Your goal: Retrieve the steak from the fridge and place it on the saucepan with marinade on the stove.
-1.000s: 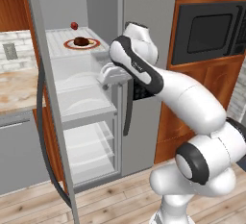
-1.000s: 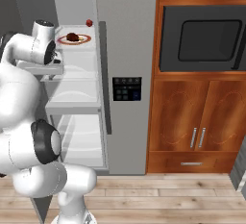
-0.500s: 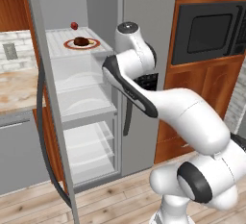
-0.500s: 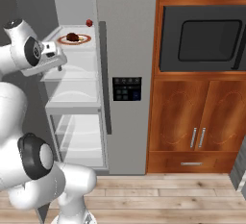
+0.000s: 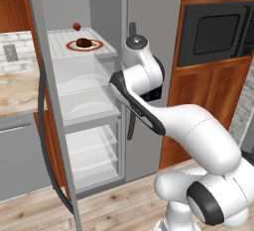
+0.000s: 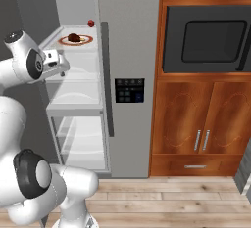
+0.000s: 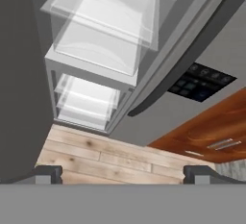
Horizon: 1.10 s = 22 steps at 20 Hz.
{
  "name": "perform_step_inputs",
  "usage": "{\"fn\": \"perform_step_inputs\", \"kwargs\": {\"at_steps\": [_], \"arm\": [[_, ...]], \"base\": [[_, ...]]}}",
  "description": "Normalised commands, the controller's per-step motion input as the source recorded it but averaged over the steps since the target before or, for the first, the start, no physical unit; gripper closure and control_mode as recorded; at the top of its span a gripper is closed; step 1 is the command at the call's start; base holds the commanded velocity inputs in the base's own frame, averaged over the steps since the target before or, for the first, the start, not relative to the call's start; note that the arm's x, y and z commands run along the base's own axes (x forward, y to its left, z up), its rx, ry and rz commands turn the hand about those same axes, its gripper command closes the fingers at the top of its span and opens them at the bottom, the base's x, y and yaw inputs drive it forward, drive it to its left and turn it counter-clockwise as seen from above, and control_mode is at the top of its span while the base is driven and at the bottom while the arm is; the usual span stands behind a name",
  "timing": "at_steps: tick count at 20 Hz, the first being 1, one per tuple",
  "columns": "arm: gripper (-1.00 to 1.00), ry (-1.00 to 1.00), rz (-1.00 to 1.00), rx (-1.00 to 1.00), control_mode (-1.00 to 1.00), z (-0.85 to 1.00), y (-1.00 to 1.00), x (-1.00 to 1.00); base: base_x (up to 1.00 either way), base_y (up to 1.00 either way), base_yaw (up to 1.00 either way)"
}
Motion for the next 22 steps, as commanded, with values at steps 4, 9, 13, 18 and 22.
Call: {"fn": "perform_step_inputs", "kwargs": {"at_steps": [4, 9, 13, 18, 22], "arm": [[-1.0, 0.0, 0.0, 0.0, -1.0, 0.0, 0.0, 0.0], [-1.0, 0.0, 0.0, 0.0, -1.0, 0.0, 0.03, 0.0], [-1.0, 0.0, 0.0, -0.01, 1.0, 0.0, 0.2, 0.0], [-1.0, 0.0, 0.0, 0.0, 1.0, 0.0, 0.0, 0.0], [-1.0, 0.0, 0.0, 0.0, 1.0, 0.0, 0.0, 0.0]], "base": [[0.0, 0.0, 0.0], [0.0, 0.0, 0.0], [0.0, 0.16, -0.01], [0.13, 0.18, -0.03], [0.54, 0.0, 0.0]]}}
